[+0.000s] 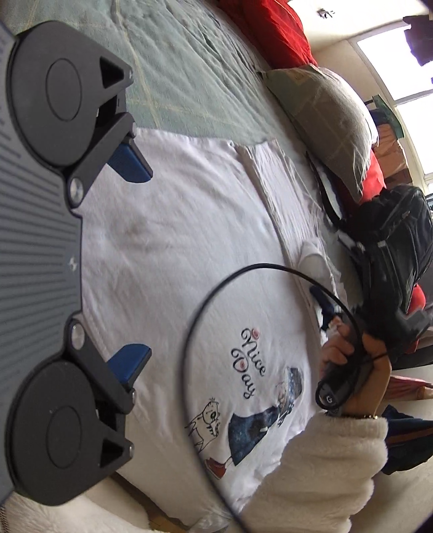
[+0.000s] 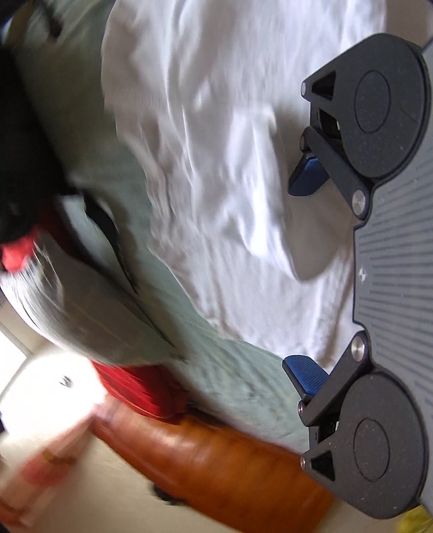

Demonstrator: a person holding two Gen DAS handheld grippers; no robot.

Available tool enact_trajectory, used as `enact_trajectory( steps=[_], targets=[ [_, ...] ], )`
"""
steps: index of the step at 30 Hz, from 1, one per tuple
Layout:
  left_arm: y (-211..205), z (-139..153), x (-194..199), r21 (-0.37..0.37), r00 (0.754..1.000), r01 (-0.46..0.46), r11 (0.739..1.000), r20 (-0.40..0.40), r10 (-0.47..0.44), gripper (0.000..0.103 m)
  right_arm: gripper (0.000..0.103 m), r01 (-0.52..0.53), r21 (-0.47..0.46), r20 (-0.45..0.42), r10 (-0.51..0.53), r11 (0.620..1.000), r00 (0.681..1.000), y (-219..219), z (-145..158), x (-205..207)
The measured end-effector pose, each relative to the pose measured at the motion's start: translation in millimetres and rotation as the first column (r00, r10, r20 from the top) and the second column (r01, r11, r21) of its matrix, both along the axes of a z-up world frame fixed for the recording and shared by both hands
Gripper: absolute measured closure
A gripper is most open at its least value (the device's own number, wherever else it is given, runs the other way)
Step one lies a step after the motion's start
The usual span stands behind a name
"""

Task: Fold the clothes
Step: 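Lay the sleeve on the shirt body and open the right gripper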

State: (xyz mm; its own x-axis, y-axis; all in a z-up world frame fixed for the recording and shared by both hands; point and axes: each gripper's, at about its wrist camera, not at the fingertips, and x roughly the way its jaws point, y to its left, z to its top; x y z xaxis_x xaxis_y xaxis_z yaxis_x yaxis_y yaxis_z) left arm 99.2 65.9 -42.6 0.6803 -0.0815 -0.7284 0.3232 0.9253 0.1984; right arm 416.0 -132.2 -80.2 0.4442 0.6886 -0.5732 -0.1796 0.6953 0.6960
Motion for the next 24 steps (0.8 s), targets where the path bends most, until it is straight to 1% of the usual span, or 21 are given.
enact_trajectory(
  steps=[2,5,8,13,16,19,22,24],
  targets=[
    [2.2,1.3,-0.7,-0.007,1.000,-0.004,1.000,0.008,0.004,0.001,0.000,0.054,0.023,-0.023,-0.053,0.998,0.998,-6.9,-3.2,6.2],
    [4.4,3.2,-1.3,-0.018,1.000,-0.007,1.000,0.016,0.007,0.001,0.000,0.093,0.047,-0.033,-0.092,0.995,0.995,-3.9,-4.8,14.8],
    [7.6,3.6,-3.1,-0.019,1.000,-0.015,1.000,0.021,0.015,0.001,0.000,0.082,0.034,-0.005,-0.082,0.996,0.997,11.9,0.2,19.4],
    [12.1,2.0,-4.2,-0.022,0.999,-0.036,0.999,0.017,0.037,0.001,0.000,-0.004,0.011,0.075,0.003,1.000,0.997,53.7,14.8,19.6],
    [13.6,1.2,-4.4,-0.024,0.999,-0.044,0.999,0.013,0.044,0.001,0.000,-0.084,0.015,0.101,0.082,0.996,0.991,84.1,18.5,18.1],
    [14.9,0.6,-4.4,-0.021,0.999,-0.050,0.999,0.005,0.051,0.001,0.000,-0.175,0.023,0.111,0.171,0.984,0.979,110.8,17.2,15.4],
    [15.5,0.0,-3.1,-0.009,0.998,-0.058,0.998,0.000,0.058,0.001,0.000,-0.227,0.009,0.121,0.225,0.974,0.967,124.5,17.7,10.6],
    [14.9,0.1,-2.2,-0.009,0.999,-0.053,0.999,-0.002,0.053,0.001,0.000,-0.227,-0.009,0.137,0.226,0.974,0.964,119.7,21.5,6.8]
  ],
)
